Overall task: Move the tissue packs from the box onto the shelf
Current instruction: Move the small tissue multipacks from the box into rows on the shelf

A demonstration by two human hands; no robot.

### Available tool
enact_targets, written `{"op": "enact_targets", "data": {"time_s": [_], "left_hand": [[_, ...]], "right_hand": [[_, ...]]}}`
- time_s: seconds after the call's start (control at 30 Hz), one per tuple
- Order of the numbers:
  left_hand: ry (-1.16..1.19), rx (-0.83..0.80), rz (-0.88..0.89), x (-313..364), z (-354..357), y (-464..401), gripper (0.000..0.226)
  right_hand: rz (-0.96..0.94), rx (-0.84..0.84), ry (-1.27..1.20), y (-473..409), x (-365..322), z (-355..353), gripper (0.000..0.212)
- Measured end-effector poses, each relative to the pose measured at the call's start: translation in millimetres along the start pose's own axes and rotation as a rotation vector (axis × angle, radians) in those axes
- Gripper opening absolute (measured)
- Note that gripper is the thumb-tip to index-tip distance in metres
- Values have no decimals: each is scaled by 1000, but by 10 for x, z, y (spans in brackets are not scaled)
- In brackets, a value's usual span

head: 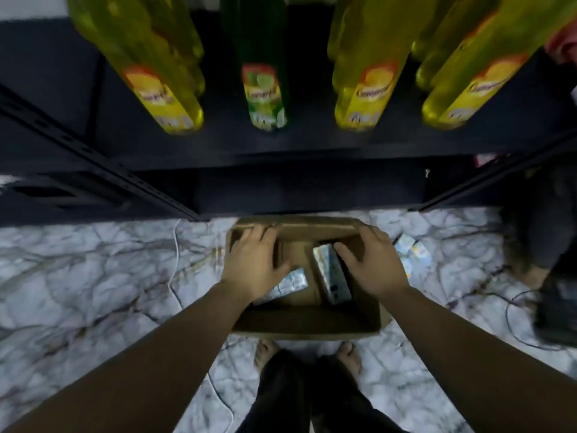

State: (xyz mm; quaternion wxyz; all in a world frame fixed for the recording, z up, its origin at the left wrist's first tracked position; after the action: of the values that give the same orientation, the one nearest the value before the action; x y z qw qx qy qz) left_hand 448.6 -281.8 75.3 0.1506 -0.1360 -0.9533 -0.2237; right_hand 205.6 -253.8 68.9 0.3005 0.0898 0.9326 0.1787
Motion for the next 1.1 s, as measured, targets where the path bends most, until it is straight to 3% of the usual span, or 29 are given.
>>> {"op": "enact_targets", "data": {"time_s": [0.17,0.3,0.6,0.77,0.87,1.1], "left_hand": [[36,-145,-22,-510,1285,-405,71],[105,-230,-51,-802,2154,-685,79],[214,-486,-133,-1204,3616,-1109,98],[163,-480,-103,-1333,3977,-1213,99],[164,-477,-109,-1313,3976,-1248,100],[253,-419,-164,-1212,3447,-1080,89]], "right_hand": [[151,-73,-34,-438,705,1039,62],[262,-134,-121,-776,1199,1758,78],[373,-191,-239,-1254,1919,2851,86],[373,-188,-401,-1298,2081,3147,96],[334,-104,-391,-1301,2093,3172,107],[310,-59,-296,-1072,1929,2794,95]]}}
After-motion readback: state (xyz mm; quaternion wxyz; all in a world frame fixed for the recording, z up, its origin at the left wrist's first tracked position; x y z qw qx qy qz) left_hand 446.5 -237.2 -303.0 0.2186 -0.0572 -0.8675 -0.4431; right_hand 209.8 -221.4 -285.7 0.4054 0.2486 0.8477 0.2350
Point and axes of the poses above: each hand's wrist, its own y-axis away from the middle knuckle, its own z-axis out of the palm, x = y × z, the point moved 7 cm from there along -y, towards the middle knuckle, and after that the axes turned 6 degrees about -x, right-handed, at the moved point
